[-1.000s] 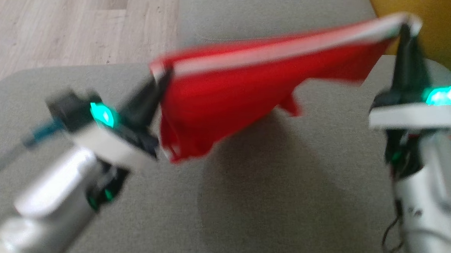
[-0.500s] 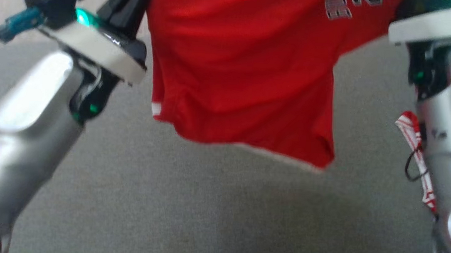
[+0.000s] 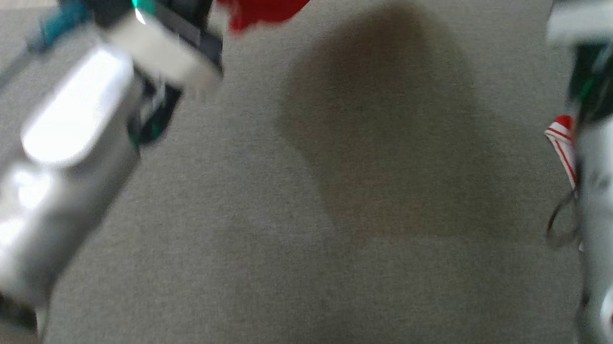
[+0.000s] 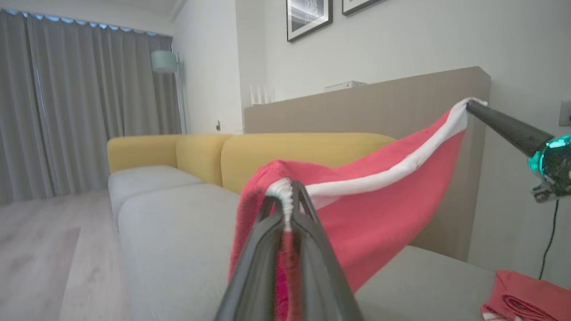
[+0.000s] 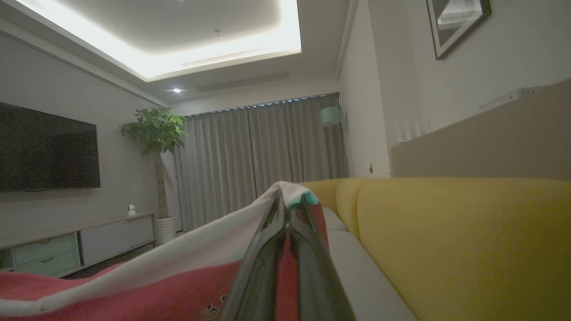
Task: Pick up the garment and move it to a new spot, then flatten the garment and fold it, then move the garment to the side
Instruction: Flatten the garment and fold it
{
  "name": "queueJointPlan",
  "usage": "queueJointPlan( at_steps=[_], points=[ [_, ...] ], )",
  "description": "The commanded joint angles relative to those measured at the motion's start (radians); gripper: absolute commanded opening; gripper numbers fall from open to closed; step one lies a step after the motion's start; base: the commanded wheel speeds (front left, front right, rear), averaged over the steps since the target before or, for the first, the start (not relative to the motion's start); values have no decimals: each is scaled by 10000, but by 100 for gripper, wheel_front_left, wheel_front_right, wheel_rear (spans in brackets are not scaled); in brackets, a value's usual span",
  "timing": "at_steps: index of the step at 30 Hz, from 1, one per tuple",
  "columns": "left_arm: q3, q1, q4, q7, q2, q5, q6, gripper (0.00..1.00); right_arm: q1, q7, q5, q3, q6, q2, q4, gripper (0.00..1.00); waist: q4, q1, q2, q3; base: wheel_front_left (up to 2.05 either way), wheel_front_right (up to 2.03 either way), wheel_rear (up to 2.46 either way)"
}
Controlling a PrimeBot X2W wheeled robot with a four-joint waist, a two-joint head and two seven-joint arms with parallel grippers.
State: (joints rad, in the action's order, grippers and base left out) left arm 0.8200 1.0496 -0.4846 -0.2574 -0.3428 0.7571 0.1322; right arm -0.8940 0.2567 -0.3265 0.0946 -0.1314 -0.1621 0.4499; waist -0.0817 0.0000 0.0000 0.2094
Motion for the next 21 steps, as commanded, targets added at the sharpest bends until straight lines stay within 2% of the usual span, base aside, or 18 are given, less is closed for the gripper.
queueJointPlan(
  at_steps=[1,6,12,16,21],
  points=[
    [-531,-204,271,-39,-411,-76,-18,0,357,49,-131,152,7,239,-387,0,-67,0,0,-64,0,0,0],
    [-1613,-3528,613,-41,-28,-202,-17,0,3256,50,-556,708,7,340,-681,0,-256,0,0,-314,0,0,0],
    [-2722,-7095,1018,-42,892,-712,-16,0,6193,50,-1003,1024,7,499,-966,0,-423,0,0,-777,0,0,0],
    [-3349,-8818,1496,-42,1490,-1007,-16,0,7553,50,-1106,1111,7,497,-1342,0,-416,0,0,-1281,0,0,0],
    [-3518,-10287,2005,-43,1858,-1057,-16,0,8788,51,-1243,1015,7,480,-1674,0,-364,0,0,-1897,0,0,0]
  ],
)
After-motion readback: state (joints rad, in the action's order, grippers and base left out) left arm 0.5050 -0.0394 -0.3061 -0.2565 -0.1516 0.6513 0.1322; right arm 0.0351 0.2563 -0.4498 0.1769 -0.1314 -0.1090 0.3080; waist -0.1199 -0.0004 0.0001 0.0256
